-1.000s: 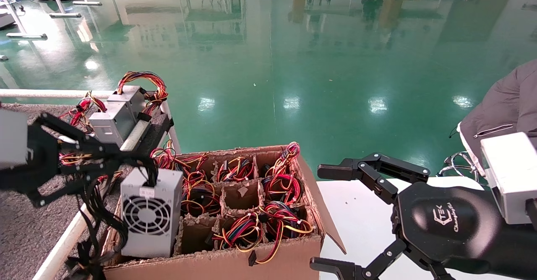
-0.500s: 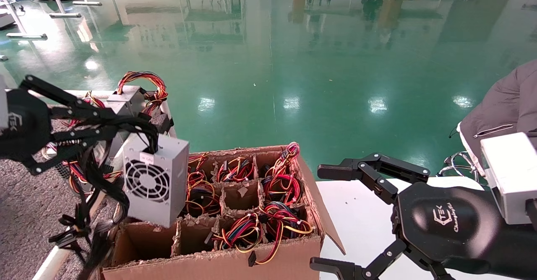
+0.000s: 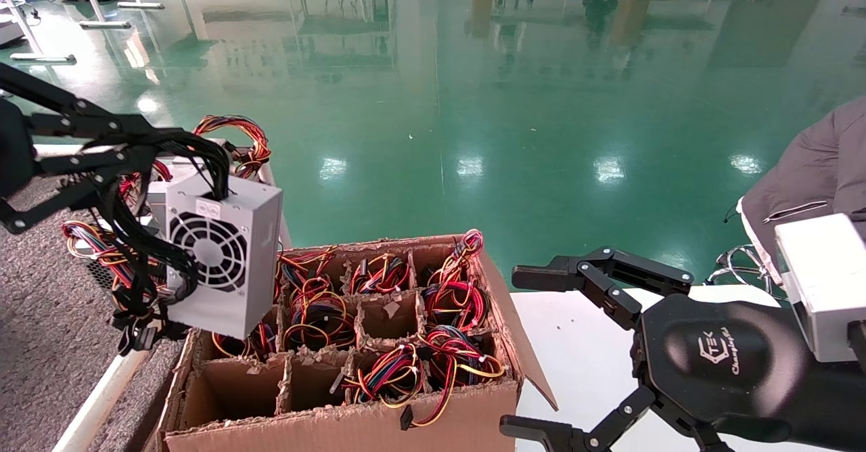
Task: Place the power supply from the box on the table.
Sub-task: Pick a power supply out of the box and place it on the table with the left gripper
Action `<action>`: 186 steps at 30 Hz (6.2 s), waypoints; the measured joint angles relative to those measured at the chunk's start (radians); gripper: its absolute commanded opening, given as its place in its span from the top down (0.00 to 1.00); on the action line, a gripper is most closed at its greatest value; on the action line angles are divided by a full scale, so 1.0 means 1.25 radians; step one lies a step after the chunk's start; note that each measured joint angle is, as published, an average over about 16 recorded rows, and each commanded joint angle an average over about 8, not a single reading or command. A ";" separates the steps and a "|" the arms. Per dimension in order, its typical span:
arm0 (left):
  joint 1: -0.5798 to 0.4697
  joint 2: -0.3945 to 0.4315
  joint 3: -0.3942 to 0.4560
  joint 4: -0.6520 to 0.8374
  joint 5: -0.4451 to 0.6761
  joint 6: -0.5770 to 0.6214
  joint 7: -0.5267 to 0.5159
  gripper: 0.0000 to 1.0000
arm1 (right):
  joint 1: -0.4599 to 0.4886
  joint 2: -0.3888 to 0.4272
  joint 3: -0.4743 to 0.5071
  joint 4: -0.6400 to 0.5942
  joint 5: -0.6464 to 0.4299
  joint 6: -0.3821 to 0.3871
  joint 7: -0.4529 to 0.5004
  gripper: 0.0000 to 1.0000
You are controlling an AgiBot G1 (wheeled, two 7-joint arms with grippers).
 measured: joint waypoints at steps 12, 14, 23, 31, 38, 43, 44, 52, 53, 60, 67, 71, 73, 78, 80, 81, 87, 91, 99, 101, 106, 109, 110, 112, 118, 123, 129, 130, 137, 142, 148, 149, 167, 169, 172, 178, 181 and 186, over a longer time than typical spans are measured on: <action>-0.005 -0.036 -0.026 -0.001 0.007 -0.018 0.004 1.00 | 0.000 0.000 0.000 0.000 0.000 0.000 0.000 1.00; -0.004 -0.044 -0.030 -0.001 0.008 -0.021 0.004 1.00 | 0.000 0.000 0.000 0.000 0.000 0.000 0.000 1.00; 0.000 -0.074 -0.045 -0.002 0.013 -0.035 0.002 1.00 | 0.000 0.000 0.000 0.000 0.000 0.000 0.000 1.00; 0.004 -0.093 -0.052 -0.003 0.017 -0.045 0.003 1.00 | 0.000 0.000 0.000 0.000 0.000 0.000 0.000 1.00; 0.011 -0.113 -0.055 -0.003 0.028 -0.055 0.002 1.00 | 0.000 0.000 0.000 0.000 0.000 0.000 0.000 1.00; 0.020 -0.133 -0.054 -0.002 0.042 -0.066 -0.001 1.00 | 0.000 0.000 0.000 0.000 0.000 0.000 0.000 1.00; 0.022 -0.138 -0.054 -0.002 0.046 -0.069 -0.002 1.00 | 0.000 0.000 0.000 0.000 0.000 0.000 0.000 1.00; 0.046 -0.171 -0.045 -0.001 0.076 -0.093 -0.014 1.00 | 0.000 0.000 0.000 0.000 0.000 0.000 0.000 1.00; 0.050 -0.175 -0.043 -0.001 0.079 -0.096 -0.016 1.00 | 0.000 0.000 0.000 0.000 0.000 0.000 0.000 1.00; 0.072 -0.193 -0.032 -0.001 0.098 -0.118 -0.029 1.00 | 0.000 0.000 0.000 0.000 0.000 0.000 0.000 1.00; 0.089 -0.202 -0.023 -0.002 0.108 -0.136 -0.038 1.00 | 0.000 0.000 0.000 0.000 0.000 0.000 0.000 1.00; 0.096 -0.206 -0.020 -0.002 0.112 -0.144 -0.041 1.00 | 0.000 0.000 0.000 0.000 0.000 0.000 0.000 1.00; 0.099 -0.207 -0.019 -0.002 0.113 -0.147 -0.042 1.00 | 0.000 0.000 0.000 0.000 0.000 0.000 0.000 1.00; 0.105 -0.210 -0.016 -0.002 0.114 -0.154 -0.044 1.00 | 0.000 0.000 0.000 0.000 0.000 0.000 0.000 1.00; 0.107 -0.210 -0.015 -0.003 0.114 -0.156 -0.044 1.00 | 0.000 0.000 0.000 0.000 0.000 0.000 0.000 1.00; 0.109 -0.210 -0.014 -0.003 0.114 -0.156 -0.044 1.00 | 0.000 0.000 0.000 0.000 0.000 0.000 0.000 1.00; 0.118 -0.208 -0.007 -0.003 0.111 -0.158 -0.045 1.00 | 0.000 0.000 0.000 0.000 0.000 0.000 0.000 1.00; 0.124 -0.207 -0.003 -0.003 0.106 -0.157 -0.045 1.00 | 0.000 0.000 0.000 0.000 0.000 0.000 0.000 1.00; 0.135 -0.207 0.005 -0.004 0.090 -0.153 -0.043 1.00 | 0.000 0.000 0.000 0.000 0.000 0.000 0.000 1.00; 0.137 -0.208 0.006 -0.004 0.086 -0.152 -0.042 1.00 | 0.000 0.000 0.000 0.000 0.000 0.000 0.000 1.00; 0.140 -0.212 0.007 -0.004 0.078 -0.150 -0.039 1.00 | 0.000 0.000 0.000 0.000 0.000 0.000 0.000 1.00; 0.141 -0.216 0.007 -0.005 0.075 -0.150 -0.037 1.00 | 0.000 0.000 0.000 0.000 0.000 0.000 0.000 1.00; 0.142 -0.217 0.007 -0.005 0.074 -0.150 -0.037 1.00 | 0.000 0.000 0.000 0.000 0.000 0.000 0.000 1.00; 0.143 -0.220 0.008 -0.005 0.073 -0.150 -0.036 1.00 | 0.000 0.000 0.000 0.000 0.000 0.000 0.000 1.00; 0.152 -0.227 0.013 -0.006 0.072 -0.156 -0.038 1.00 | 0.000 0.000 0.000 0.000 0.000 0.000 0.000 1.00; 0.166 -0.234 0.022 -0.006 0.073 -0.166 -0.043 1.00 | 0.000 0.000 0.000 0.000 0.000 0.000 0.000 1.00; 0.186 -0.244 0.035 -0.006 0.075 -0.184 -0.053 1.00 | 0.000 0.000 0.000 0.000 0.000 0.000 0.000 1.00; 0.189 -0.246 0.038 -0.006 0.076 -0.187 -0.055 1.00 | 0.000 0.000 0.000 0.000 0.000 0.000 0.000 1.00; 0.207 -0.259 0.051 -0.006 0.075 -0.208 -0.065 1.00 | 0.000 0.000 0.000 0.000 0.000 0.000 0.000 1.00; 0.217 -0.265 0.058 -0.007 0.073 -0.219 -0.069 1.00 | 0.000 0.000 0.000 0.000 0.000 0.000 0.000 1.00; 0.228 -0.270 0.067 -0.007 0.066 -0.227 -0.070 1.00 | 0.000 0.000 0.000 0.000 0.000 0.000 0.000 1.00; 0.230 -0.270 0.069 -0.007 0.064 -0.228 -0.070 1.00 | 0.000 0.000 0.000 0.000 0.000 0.000 0.000 1.00; 0.261 -0.293 0.097 -0.009 0.011 -0.220 -0.044 1.00 | 0.000 0.000 0.000 0.000 0.000 0.000 0.000 1.00; 0.263 -0.296 0.099 -0.009 0.005 -0.219 -0.040 1.00 | 0.000 0.000 0.000 0.000 0.000 0.000 0.000 1.00; 0.266 -0.301 0.103 -0.009 -0.004 -0.217 -0.035 1.00 | 0.000 0.000 0.000 0.000 0.000 0.000 0.000 1.00; 0.272 -0.309 0.111 -0.010 -0.023 -0.214 -0.027 1.00 | 0.000 0.000 0.000 0.000 0.000 0.000 0.000 1.00; 0.276 -0.313 0.116 -0.011 -0.033 -0.212 -0.023 1.00 | 0.000 0.000 0.000 0.000 0.000 0.000 0.000 1.00; 0.283 -0.320 0.127 -0.011 -0.052 -0.210 -0.017 1.00 | 0.000 0.000 0.000 0.000 0.000 0.000 0.000 1.00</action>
